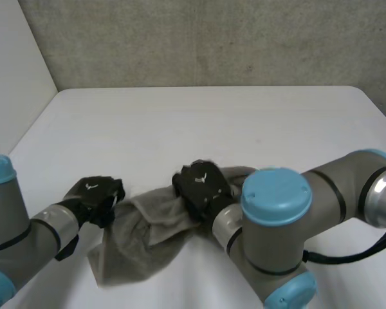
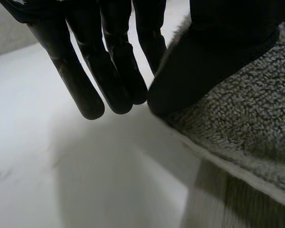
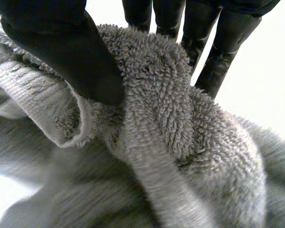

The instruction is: Fold the towel.

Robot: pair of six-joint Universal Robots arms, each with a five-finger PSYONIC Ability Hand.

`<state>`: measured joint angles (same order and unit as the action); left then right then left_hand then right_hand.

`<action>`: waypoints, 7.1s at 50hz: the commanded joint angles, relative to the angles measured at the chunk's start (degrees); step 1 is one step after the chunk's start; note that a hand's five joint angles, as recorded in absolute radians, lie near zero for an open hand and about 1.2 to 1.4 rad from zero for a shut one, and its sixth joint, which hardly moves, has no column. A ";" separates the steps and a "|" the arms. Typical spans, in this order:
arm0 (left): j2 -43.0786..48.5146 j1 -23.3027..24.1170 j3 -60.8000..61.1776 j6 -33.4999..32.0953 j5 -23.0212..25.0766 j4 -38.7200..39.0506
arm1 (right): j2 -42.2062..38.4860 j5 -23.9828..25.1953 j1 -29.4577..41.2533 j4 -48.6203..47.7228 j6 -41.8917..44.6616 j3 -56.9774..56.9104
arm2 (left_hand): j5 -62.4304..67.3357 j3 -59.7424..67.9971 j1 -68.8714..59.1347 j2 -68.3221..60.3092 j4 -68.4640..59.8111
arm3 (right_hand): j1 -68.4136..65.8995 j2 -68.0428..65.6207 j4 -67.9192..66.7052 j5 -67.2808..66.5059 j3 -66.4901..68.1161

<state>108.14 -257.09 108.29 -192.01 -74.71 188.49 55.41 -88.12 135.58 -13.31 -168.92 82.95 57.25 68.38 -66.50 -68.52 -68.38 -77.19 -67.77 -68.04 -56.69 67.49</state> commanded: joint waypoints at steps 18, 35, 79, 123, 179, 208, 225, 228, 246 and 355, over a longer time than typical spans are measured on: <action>-0.03 11.51 -51.24 18.87 -19.40 4.17 | 1.54 13.48 -15.70 -0.22 7.65 -47.42 | 12.75 11.62 -13.50 -11.48 -11.62 | -2.81 -12.23 -11.96 -13.31 12.51; -2.23 13.81 -18.99 15.70 -10.37 4.25 | -1.45 25.72 -23.35 24.65 6.58 -33.73 | 12.75 11.62 -13.50 -11.48 -11.62 | -2.81 -12.23 -11.96 -13.31 12.51; 10.69 17.85 -28.31 12.62 -8.78 4.08 | 3.04 0.84 -11.48 -1.89 -10.29 4.67 | 12.75 11.62 -13.50 -11.48 -11.62 | 67.19 57.77 58.04 56.69 -57.49; 12.53 16.88 -25.58 12.45 -11.33 3.99 | 4.00 9.01 -31.61 2.14 -15.38 5.73 | 12.75 11.62 -13.50 -11.48 -11.62 | 34.46 25.04 25.31 23.97 -24.77; 15.34 19.52 -21.98 12.10 -10.63 6.98 | 14.55 11.74 -34.25 8.74 11.77 5.90 | -33.83 -34.96 33.07 35.09 34.96 | -2.81 -12.23 -11.96 -13.31 12.51; 28.88 12.84 -48.00 -17.35 4.22 -11.21 | 10.77 11.83 -36.27 8.12 12.21 6.26 | -32.48 -33.61 31.72 33.74 33.61 | -2.81 -12.23 -11.96 -13.31 12.51; 40.65 12.40 -65.57 -26.04 4.49 -19.12 | 9.89 11.92 -36.27 8.12 12.47 6.52 | -24.58 -25.71 23.82 25.84 25.71 | -2.81 -12.23 -11.96 -13.31 12.51; 41.09 12.40 -66.10 -26.48 4.40 -18.95 | 9.89 11.92 -36.27 8.12 12.47 6.52 | -22.07 -23.20 21.31 23.33 23.20 | -2.81 -12.23 -11.96 -13.31 12.51; 41.36 12.40 -65.31 -28.06 3.87 -18.77 | 9.10 12.36 -36.36 8.12 12.65 6.34 | -24.41 -25.54 23.65 25.67 25.54 | -2.81 -12.23 -11.96 -13.31 12.51; 5.58 1.77 -4.58 -22.09 5.01 2.05 | 12.88 13.94 -36.53 21.40 17.04 7.13 | -32.15 -33.28 31.39 33.41 33.28 | -2.81 -12.23 -11.96 -13.31 12.51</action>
<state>113.12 -253.74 102.15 -214.19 -70.76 186.33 68.63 -74.18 98.84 8.06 -151.87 89.94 20.42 30.47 -30.59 -30.38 -30.37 -79.20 -69.42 -69.73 -58.91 69.37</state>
